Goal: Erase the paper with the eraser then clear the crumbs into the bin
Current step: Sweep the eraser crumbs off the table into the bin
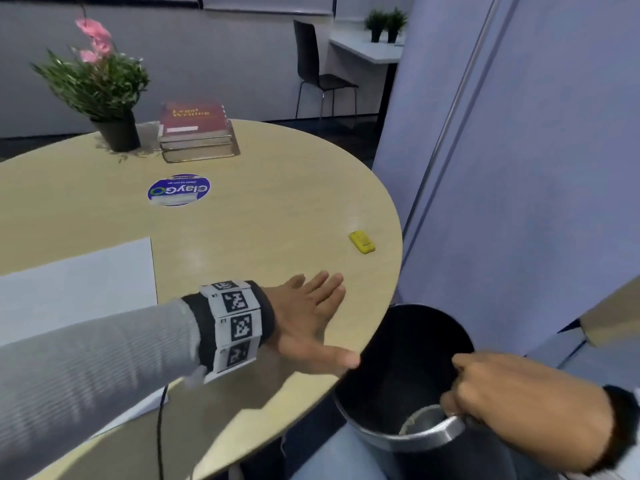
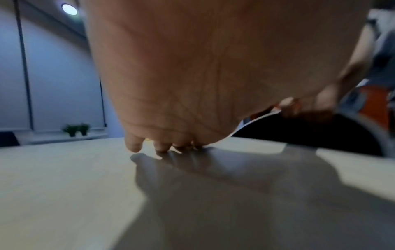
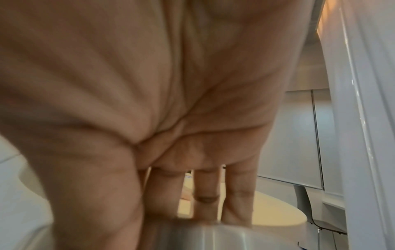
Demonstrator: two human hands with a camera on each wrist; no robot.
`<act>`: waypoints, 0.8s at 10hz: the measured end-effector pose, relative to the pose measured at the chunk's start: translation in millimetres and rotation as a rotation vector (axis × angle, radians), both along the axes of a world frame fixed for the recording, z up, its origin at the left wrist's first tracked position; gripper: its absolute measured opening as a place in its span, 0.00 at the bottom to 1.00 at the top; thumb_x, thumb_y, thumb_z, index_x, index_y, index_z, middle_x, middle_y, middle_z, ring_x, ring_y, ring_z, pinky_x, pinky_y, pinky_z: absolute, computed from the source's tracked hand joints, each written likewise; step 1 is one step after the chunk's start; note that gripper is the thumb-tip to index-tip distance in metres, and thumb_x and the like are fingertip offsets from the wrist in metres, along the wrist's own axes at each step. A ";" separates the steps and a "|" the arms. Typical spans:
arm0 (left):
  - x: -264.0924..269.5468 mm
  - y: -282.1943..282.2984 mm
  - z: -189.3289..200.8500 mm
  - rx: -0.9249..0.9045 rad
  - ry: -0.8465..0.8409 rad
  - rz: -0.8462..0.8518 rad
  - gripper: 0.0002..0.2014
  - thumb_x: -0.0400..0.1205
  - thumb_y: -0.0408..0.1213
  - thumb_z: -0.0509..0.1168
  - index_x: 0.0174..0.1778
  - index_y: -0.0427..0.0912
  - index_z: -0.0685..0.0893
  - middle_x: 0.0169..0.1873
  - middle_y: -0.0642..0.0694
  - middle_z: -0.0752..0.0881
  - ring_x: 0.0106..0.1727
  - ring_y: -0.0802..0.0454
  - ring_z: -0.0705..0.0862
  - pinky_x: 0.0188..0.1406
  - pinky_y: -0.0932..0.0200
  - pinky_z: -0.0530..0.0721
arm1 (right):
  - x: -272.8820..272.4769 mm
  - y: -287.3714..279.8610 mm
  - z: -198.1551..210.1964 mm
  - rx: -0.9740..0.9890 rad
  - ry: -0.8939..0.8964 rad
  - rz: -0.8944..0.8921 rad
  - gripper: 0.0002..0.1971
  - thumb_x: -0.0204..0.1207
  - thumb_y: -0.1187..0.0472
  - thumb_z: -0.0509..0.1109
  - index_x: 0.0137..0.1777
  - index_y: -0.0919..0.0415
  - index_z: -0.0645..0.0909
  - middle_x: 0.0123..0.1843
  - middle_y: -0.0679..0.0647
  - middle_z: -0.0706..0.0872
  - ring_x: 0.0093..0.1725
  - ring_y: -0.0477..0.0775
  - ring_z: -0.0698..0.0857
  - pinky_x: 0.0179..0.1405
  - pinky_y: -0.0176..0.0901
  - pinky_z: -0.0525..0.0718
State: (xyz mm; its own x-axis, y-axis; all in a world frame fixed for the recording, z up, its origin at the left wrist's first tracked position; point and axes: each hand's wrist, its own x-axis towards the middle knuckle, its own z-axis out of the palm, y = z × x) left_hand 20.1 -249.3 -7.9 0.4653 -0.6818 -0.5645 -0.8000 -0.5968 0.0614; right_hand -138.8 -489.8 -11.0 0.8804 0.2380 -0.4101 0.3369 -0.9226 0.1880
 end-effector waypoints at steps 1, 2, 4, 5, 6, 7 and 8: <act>-7.9 2.7 6.9 -0.060 0.016 -0.032 0.60 0.61 0.84 0.30 0.81 0.44 0.28 0.80 0.49 0.26 0.81 0.55 0.29 0.81 0.43 0.34 | 10.3 9.4 24.2 0.084 0.129 0.137 0.10 0.75 0.67 0.58 0.43 0.52 0.78 0.36 0.51 0.74 0.39 0.56 0.71 0.39 0.49 0.74; 19.0 14.7 14.3 -0.068 -0.089 0.137 0.61 0.60 0.84 0.28 0.81 0.43 0.28 0.79 0.47 0.26 0.81 0.54 0.30 0.81 0.41 0.34 | 11.3 19.9 44.3 0.081 0.149 0.155 0.10 0.69 0.68 0.56 0.39 0.53 0.74 0.31 0.47 0.70 0.44 0.53 0.72 0.35 0.43 0.65; -0.4 8.1 -4.7 -0.038 -0.114 0.108 0.62 0.63 0.85 0.37 0.81 0.42 0.29 0.80 0.45 0.28 0.82 0.47 0.31 0.80 0.41 0.33 | 9.9 37.8 48.1 0.082 0.092 0.196 0.12 0.68 0.72 0.57 0.39 0.54 0.75 0.30 0.48 0.66 0.41 0.53 0.68 0.27 0.34 0.56; -44.2 -17.3 -9.1 -0.107 -0.021 -0.142 0.60 0.65 0.83 0.38 0.82 0.42 0.32 0.81 0.46 0.30 0.82 0.49 0.31 0.78 0.40 0.29 | 8.7 43.0 46.3 0.084 0.045 0.200 0.10 0.69 0.71 0.59 0.39 0.55 0.76 0.30 0.48 0.68 0.39 0.53 0.67 0.30 0.44 0.60; -61.0 -26.2 -1.2 -0.165 -0.006 -0.203 0.57 0.65 0.79 0.34 0.83 0.43 0.34 0.82 0.49 0.32 0.82 0.54 0.32 0.77 0.41 0.25 | 6.2 45.3 43.7 0.085 0.031 0.204 0.09 0.71 0.69 0.60 0.39 0.54 0.76 0.28 0.48 0.65 0.38 0.54 0.66 0.34 0.46 0.59; -34.0 -13.5 5.2 -0.146 -0.107 -0.022 0.59 0.63 0.81 0.32 0.83 0.43 0.33 0.82 0.45 0.32 0.83 0.51 0.33 0.78 0.37 0.30 | 1.0 45.5 43.3 0.087 0.022 0.184 0.10 0.71 0.70 0.60 0.39 0.55 0.77 0.30 0.49 0.66 0.36 0.53 0.65 0.28 0.39 0.56; -18.8 -3.0 0.1 -0.020 -0.152 0.028 0.61 0.62 0.82 0.30 0.82 0.39 0.32 0.81 0.42 0.31 0.83 0.48 0.33 0.77 0.32 0.32 | -2.8 49.2 43.7 0.093 0.007 0.173 0.11 0.70 0.72 0.61 0.38 0.54 0.76 0.29 0.48 0.65 0.33 0.49 0.62 0.27 0.36 0.54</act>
